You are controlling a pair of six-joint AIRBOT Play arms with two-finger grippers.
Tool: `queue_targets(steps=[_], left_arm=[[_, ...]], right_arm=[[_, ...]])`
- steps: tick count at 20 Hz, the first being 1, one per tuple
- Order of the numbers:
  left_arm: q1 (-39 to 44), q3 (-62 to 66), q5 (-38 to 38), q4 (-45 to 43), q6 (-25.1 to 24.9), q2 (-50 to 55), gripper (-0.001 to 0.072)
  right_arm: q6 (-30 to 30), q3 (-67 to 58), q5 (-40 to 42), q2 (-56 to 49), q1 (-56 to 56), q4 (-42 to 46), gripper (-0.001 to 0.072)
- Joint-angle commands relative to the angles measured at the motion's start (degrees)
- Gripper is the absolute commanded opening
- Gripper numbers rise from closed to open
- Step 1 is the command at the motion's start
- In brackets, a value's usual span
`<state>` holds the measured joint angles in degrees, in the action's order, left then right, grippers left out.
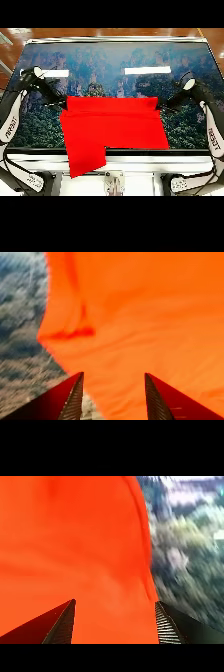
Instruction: Fold the shirts.
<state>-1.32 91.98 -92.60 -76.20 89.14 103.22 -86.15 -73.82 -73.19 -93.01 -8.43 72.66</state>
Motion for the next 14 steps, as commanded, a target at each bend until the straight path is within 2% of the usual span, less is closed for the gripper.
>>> queue_targets(steps=[1,2,4,6,8,10,14], left_arm=[[-4.4,-6.1,-4.0,1.3,-2.0,-6.8,0.0484],[-6.5,-12.1,-2.8,2.4,-2.2,-10.8,0.0546],[-11.1,-27.8,1.1,6.1,-2.6,-20.1,0.0551],[-14.4,-43.6,5.9,11.1,-5.7,-28.9,0.0550],[-15.2,-55.9,11.3,13.6,-7.7,-35.7,0.0548],[-15.0,-63.4,15.7,15.4,-7.9,-38.9,0.0548],[-13.2,-69.6,20.2,22.1,-10.1,-38.1,0.0528]], right_arm=[[5.3,0.0,-13.4,6.6,-5.2,8.7,0.0622],[7.2,0.0,-16.7,8.8,-8.3,11.0,0.0622],[6.6,0.6,-16.9,12.4,-15.6,9.6,0.0622],[6.6,2.1,-15.0,14.7,-22.1,3.7,0.0622],[6.7,3.7,-15.0,15.4,-25.2,1.7,0.0622],[7.1,5.3,-14.9,15.4,-25.4,1.3,0.0623],[8.3,8.2,-13.8,15.4,-25.3,-0.4,0.0623]])
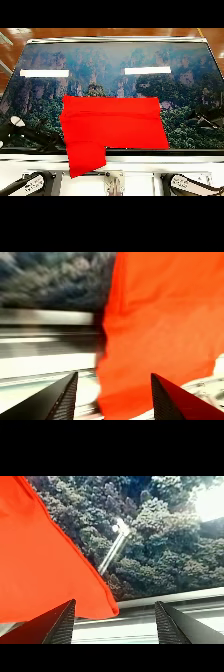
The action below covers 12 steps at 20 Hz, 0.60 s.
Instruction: Fold the shirts.
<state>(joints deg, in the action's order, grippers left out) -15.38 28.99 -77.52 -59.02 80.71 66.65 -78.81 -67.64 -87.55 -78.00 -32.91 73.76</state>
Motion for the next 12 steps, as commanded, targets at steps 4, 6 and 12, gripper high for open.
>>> queue_targets(steps=[4,6,12], left_arm=[[5.8,-7.4,9.5,5.1,-0.4,0.2,0.0528],[7.5,-7.4,11.6,5.1,0.1,1.1,0.0425],[8.3,-7.2,12.2,5.0,-1.7,0.6,0.0044]], right_arm=[[1.6,5.4,2.6,0.3,-0.9,-1.5,0.0623],[2.1,7.7,3.4,0.3,-0.9,-1.5,0.0642],[10.7,23.5,1.6,0.3,-0.9,-5.1,0.0700]])
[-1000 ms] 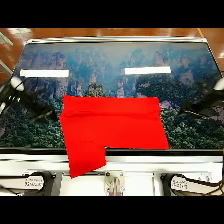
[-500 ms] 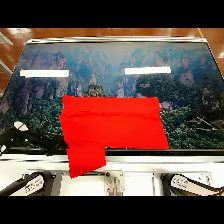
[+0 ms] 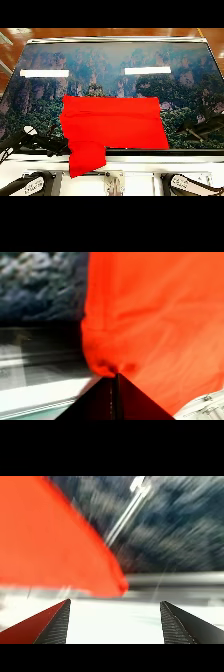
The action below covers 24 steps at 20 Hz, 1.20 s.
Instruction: Fold the shirts.
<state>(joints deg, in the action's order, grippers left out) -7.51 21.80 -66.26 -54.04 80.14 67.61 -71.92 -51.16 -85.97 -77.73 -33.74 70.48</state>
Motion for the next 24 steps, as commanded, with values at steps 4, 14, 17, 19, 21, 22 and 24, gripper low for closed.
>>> queue_targets(steps=[4,14,17,19,21,22,24], left_arm=[[0.4,1.9,0.0,0.1,-2.1,-3.3,0.0044],[0.4,6.0,-1.5,0.1,-2.1,-8.4,0.0044],[0.3,10.7,-1.7,-0.4,-2.2,-8.4,0.0043],[0.3,16.8,-2.4,-0.5,-4.1,-8.3,0.0043],[0.3,23.2,-0.9,-1.0,-4.0,-8.0,0.0043],[0.3,26.6,0.4,-0.9,-3.8,-7.1,0.0042],[0.3,33.0,2.5,-0.9,-3.8,-2.7,0.0042]], right_arm=[[3.4,11.7,5.6,0.0,0.0,-3.0,0.0692],[3.2,17.9,14.5,0.0,8.0,-9.6,0.0480],[4.5,15.1,14.0,0.6,12.2,-11.1,0.0070],[6.0,10.5,14.3,2.3,13.6,-14.8,0.0069],[4.0,4.5,16.6,2.6,15.9,-17.1,0.0068],[2.7,1.7,19.3,2.2,17.8,-17.3,0.0068],[1.4,-4.1,24.8,0.1,22.2,-15.6,0.0067]])
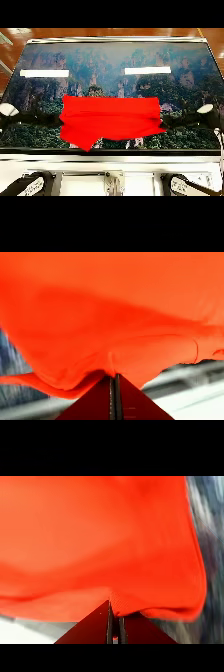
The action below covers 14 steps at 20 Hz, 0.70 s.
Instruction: Fold the shirts.
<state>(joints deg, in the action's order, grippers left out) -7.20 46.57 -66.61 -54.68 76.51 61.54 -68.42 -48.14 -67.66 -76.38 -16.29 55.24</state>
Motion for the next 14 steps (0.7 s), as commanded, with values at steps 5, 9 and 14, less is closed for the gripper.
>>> queue_targets(steps=[5,9,14], left_arm=[[0.0,22.4,2.5,-0.1,1.3,21.8,0.0043],[-0.5,29.4,2.5,1.3,6.3,33.0,0.0043],[-0.9,37.1,3.4,4.3,6.0,37.2,0.0042]], right_arm=[[-9.9,-18.7,11.2,-10.4,8.7,6.7,0.0067],[-10.7,-20.6,13.5,-15.1,8.5,6.8,0.0067],[-11.6,-20.6,19.7,-16.2,8.5,6.8,0.0068]])
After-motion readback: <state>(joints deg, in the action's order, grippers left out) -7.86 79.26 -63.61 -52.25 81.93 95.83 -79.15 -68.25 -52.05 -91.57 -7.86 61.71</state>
